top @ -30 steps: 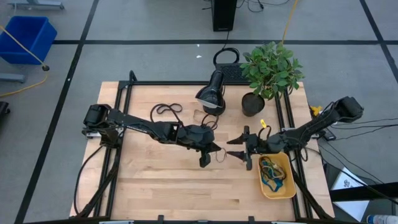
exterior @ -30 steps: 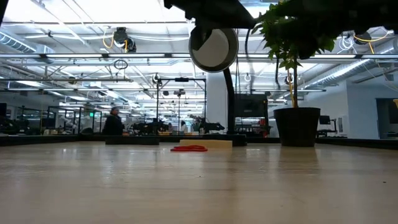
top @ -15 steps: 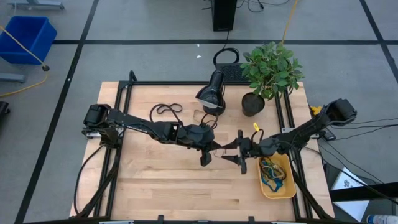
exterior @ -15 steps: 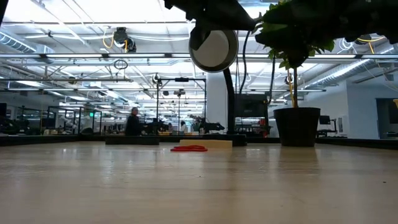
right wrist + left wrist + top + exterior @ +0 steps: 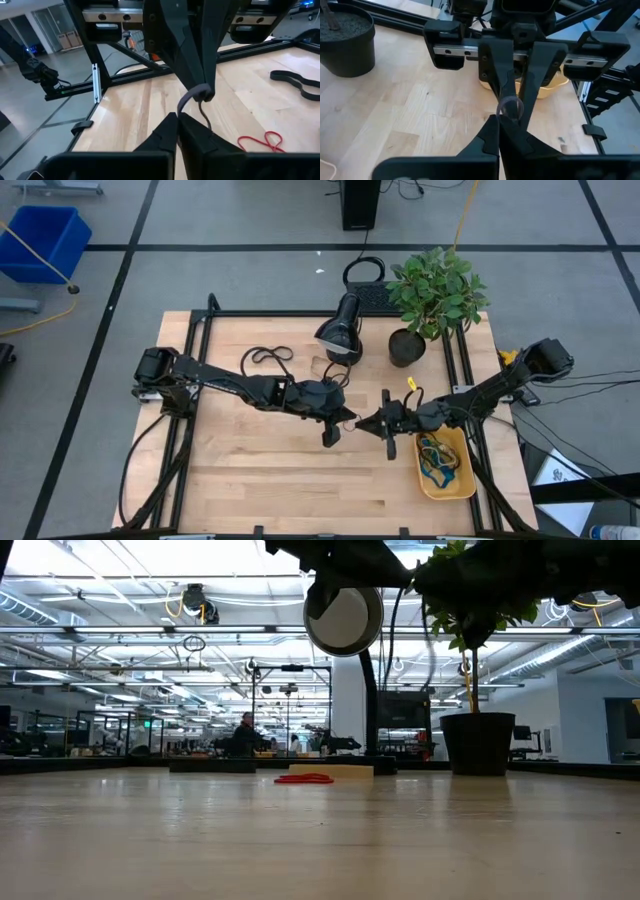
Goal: Pick and place rubber bands into bin
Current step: Put the violet rubber band into the yellow bin
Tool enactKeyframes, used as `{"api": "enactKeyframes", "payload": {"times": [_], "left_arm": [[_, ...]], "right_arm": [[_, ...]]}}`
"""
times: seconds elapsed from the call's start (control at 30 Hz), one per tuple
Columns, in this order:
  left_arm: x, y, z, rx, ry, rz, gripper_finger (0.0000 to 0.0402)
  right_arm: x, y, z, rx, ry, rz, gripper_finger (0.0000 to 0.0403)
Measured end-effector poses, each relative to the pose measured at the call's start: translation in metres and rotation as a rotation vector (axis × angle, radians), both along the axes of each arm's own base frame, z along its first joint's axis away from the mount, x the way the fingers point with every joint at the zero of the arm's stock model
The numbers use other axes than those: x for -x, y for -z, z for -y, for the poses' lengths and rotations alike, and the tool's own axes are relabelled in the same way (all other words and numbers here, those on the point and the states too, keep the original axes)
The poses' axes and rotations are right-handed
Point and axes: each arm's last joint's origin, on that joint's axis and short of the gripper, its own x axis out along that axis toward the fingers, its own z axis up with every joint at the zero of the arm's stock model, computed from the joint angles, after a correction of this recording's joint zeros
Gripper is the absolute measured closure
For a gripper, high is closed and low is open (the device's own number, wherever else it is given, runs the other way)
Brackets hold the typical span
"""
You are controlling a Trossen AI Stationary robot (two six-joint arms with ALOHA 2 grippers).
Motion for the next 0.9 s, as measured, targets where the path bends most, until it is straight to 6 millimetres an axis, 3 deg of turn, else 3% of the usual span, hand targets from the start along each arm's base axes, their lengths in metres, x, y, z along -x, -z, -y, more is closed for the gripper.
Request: {"api": "enactKeyframes", "payload": {"times": [0.4, 0.7, 0.9], "left_arm": [[0.0, 0.0, 0.0, 0.011, -0.006, -0.001, 0.0333], [0.003, 0.005, 0.0, 0.003, -0.006, -0.064, 0.0201], [0.009, 0.015, 0.0, 0.021, 0.032, -0.184, 0.0153]], "right_arm": [[0.005, -0.013, 0.002, 0.009, -0.002, 0.056, 0.0401], [0.015, -0.033, 0.007, 0.044, -0.001, 0.147, 0.0402], [0.026, -0.05, 0.011, 0.052, 0.001, 0.22, 0.0402]]}}
